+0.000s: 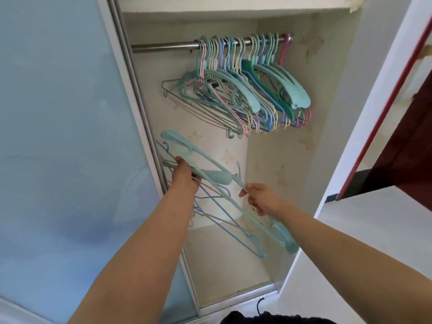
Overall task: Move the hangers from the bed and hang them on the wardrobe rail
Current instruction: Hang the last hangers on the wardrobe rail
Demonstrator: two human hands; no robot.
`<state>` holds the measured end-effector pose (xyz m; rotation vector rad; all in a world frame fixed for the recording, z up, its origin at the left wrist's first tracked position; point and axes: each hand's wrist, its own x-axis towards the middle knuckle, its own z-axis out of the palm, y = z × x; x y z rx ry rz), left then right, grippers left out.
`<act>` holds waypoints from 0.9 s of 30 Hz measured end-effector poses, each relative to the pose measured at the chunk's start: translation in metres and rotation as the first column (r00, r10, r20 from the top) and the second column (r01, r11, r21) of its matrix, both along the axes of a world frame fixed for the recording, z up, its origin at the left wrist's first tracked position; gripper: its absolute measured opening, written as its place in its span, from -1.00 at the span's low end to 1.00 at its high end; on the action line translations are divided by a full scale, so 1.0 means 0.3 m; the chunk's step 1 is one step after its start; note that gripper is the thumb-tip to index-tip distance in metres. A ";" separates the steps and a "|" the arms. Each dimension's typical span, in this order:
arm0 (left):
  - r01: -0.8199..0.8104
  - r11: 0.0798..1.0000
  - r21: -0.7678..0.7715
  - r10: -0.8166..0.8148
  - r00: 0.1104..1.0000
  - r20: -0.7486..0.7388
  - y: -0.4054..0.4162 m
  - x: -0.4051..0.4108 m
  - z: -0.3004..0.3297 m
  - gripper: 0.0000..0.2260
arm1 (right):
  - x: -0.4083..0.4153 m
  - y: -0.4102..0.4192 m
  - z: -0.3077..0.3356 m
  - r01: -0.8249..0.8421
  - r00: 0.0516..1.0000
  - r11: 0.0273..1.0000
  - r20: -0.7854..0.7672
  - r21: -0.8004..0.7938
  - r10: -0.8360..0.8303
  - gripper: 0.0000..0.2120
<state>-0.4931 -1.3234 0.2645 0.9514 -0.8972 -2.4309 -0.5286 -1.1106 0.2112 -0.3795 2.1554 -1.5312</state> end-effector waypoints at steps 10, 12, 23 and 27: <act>0.031 0.999 -0.041 -0.027 0.995 0.095 0.035 -0.007 -0.115 -0.61 | -0.056 0.147 0.019 0.181 0.983 0.968 0.010 0.176 -0.185 -0.69; 0.013 0.999 -0.040 -0.008 0.994 0.110 0.040 -0.008 -0.142 -0.52 | -0.051 0.159 0.029 0.157 0.981 0.977 0.089 0.145 -0.171 -0.73; -0.041 0.987 -0.158 0.074 0.976 0.206 -0.009 0.029 -0.215 -0.85 | -0.118 0.230 0.014 0.237 0.962 0.926 -0.206 0.292 -0.181 -0.66; 0.003 0.972 -0.235 0.056 0.968 0.243 0.031 0.045 -0.201 -0.77 | -0.101 0.196 -0.044 0.115 0.946 0.734 -0.298 0.670 0.124 -0.69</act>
